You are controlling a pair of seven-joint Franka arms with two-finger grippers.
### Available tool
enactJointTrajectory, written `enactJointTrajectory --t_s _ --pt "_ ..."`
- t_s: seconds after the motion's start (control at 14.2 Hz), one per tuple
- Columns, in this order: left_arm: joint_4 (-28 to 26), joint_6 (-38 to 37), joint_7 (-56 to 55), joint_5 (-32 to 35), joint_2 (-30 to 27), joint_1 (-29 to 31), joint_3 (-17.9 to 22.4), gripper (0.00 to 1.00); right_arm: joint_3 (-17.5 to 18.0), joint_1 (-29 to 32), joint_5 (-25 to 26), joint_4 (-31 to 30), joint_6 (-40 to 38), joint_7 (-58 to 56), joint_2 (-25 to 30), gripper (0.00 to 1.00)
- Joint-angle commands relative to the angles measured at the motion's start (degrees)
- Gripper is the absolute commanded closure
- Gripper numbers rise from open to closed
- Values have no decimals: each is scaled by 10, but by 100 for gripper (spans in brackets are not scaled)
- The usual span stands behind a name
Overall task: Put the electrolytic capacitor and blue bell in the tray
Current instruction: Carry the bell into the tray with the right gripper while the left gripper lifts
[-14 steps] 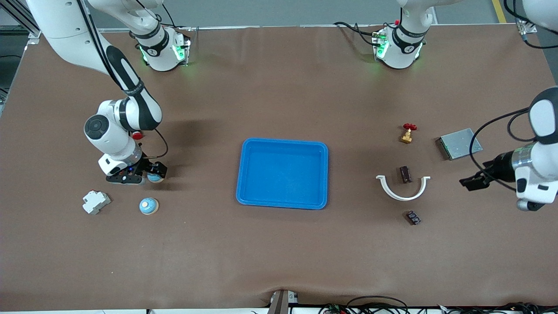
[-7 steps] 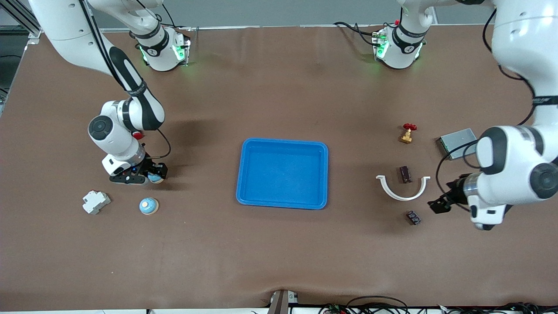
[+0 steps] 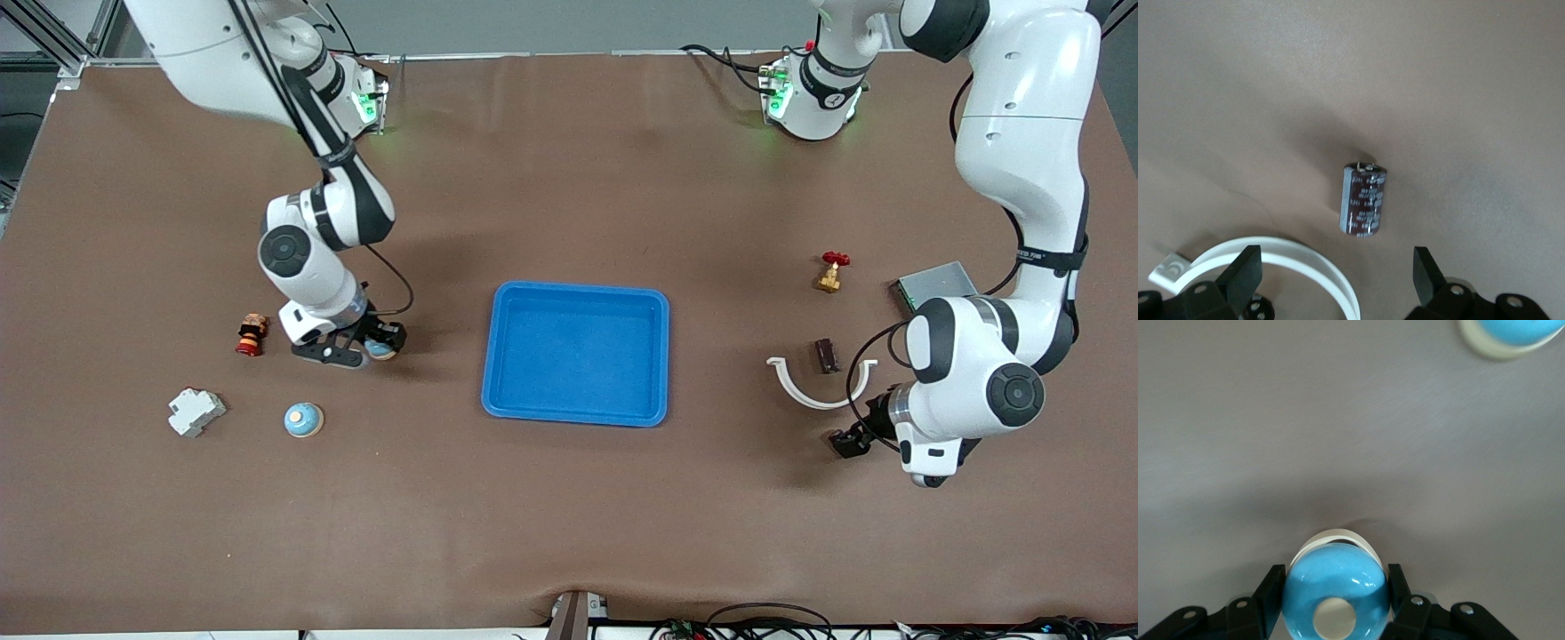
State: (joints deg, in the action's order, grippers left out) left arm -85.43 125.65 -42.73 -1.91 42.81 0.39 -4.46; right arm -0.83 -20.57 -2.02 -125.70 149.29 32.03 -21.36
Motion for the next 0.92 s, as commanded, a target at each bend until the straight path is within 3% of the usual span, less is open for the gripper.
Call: enactJointTrajectory --t_s 0.0,0.28,0.85 --pt "14 13 0 9 17 0 1 0 -6 -64 -5 53 -88 99 18 100" --pt "13 65 -11 8 37 -2 1 0 -5 -130 -6 107 -100 212 7 100" --pt "12 90 -11 7 53 -7 1 0 -7 -200 3 268 -95 345 -150 100"
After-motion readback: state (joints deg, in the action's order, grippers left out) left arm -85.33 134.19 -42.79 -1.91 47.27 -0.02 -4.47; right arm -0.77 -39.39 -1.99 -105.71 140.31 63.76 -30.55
